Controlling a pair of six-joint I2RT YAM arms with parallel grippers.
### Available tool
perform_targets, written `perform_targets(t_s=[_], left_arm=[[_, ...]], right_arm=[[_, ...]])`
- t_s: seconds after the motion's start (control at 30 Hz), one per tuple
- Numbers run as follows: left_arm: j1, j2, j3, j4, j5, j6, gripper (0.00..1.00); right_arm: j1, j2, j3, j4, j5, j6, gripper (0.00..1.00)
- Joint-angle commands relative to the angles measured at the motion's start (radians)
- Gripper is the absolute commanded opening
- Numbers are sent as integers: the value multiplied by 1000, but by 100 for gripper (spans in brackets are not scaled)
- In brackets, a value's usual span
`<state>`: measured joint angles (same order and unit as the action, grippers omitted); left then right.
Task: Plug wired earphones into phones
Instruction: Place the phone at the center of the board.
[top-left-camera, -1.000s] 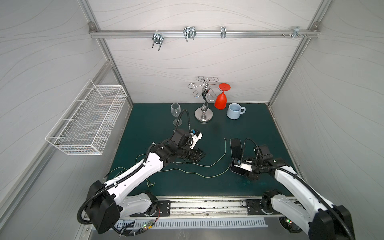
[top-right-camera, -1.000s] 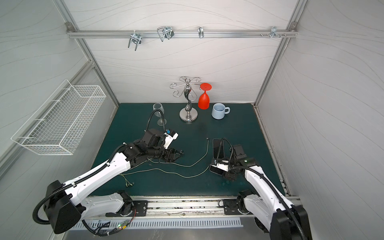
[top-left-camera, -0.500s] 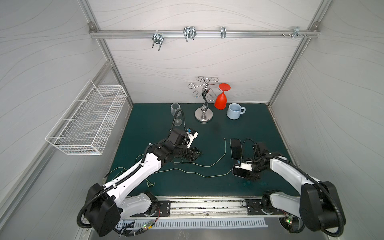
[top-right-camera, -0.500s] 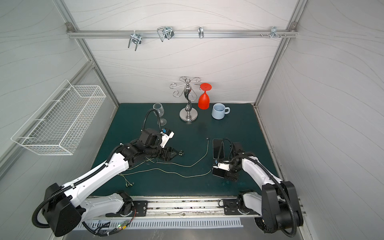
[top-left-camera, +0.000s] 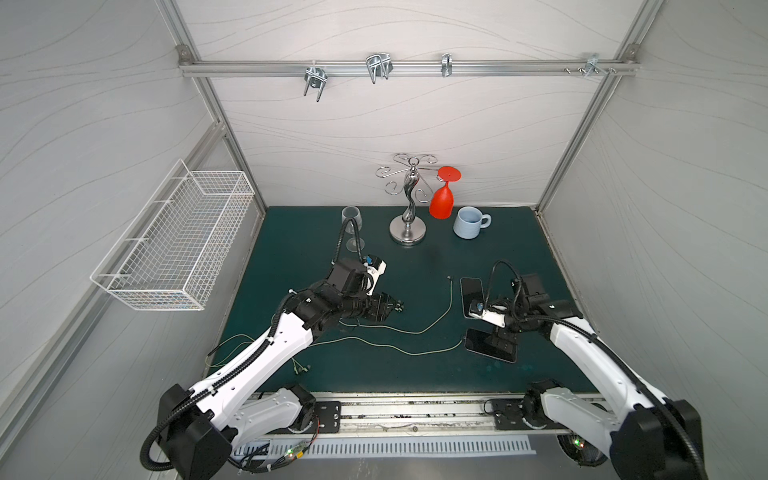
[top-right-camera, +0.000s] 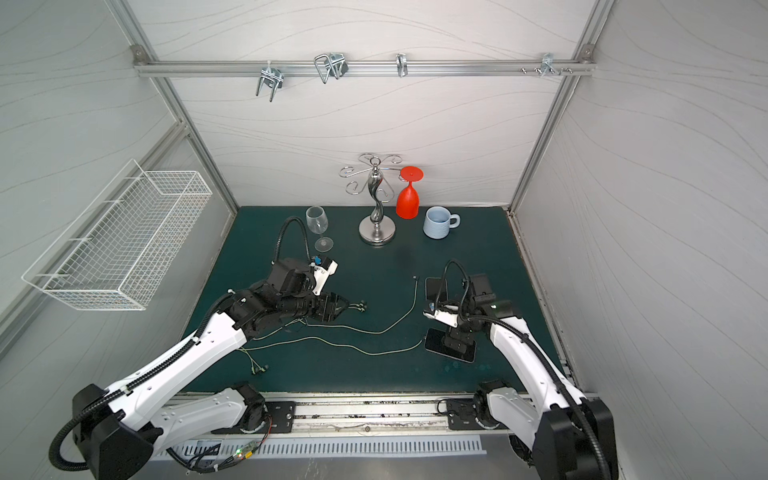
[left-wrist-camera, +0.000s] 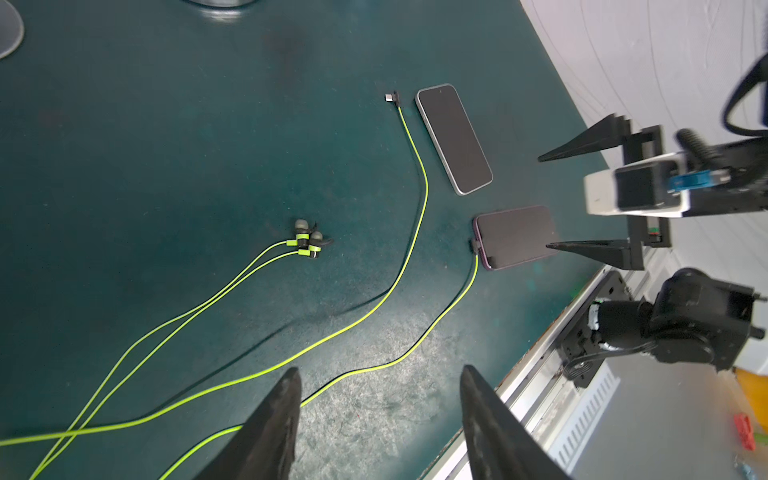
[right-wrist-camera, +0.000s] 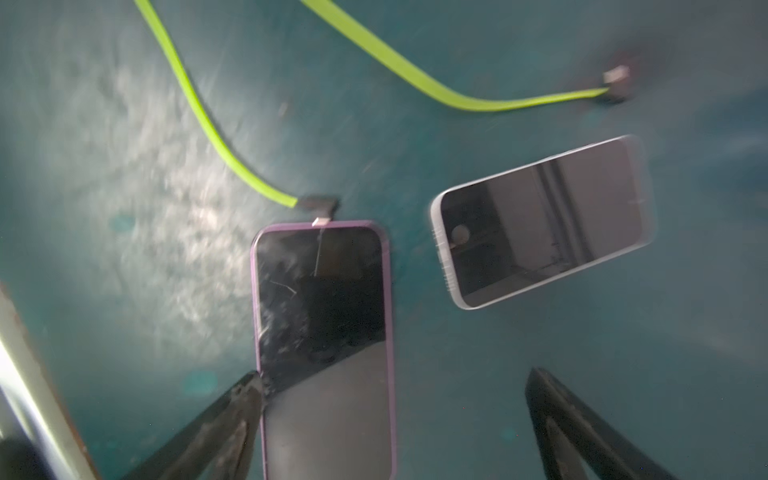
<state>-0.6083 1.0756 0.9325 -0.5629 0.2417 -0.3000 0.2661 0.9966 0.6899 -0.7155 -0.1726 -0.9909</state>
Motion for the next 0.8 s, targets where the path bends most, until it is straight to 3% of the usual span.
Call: perform_targets(t_s=[0.0,0.13,0.23,0.3,0.4,0.47,0.77], left_arm=[[6,24,90,-32,-33,-60,61],[4,128,171,-47,-14,-97,60],[-8,253,257,-60,-5,-119,57],[-42,351,330,-74,-28,-106,55],[-107,524,473,-139,-86,-80,53],[-134,637,575,-174,-99,-86,51],[-223,1062,959,-249,-155,-141,42]], right_arm=[[19,-28,67,52,-26,269,99],[19,-25,175,147,97,731,99],[17,3,276,49,198,1079,96],[15,18,323,-55,234,1235,91],[11,3,341,-173,299,1396,76],[-12,-23,341,-222,309,1443,72],[-74,-136,308,-320,241,1579,68]])
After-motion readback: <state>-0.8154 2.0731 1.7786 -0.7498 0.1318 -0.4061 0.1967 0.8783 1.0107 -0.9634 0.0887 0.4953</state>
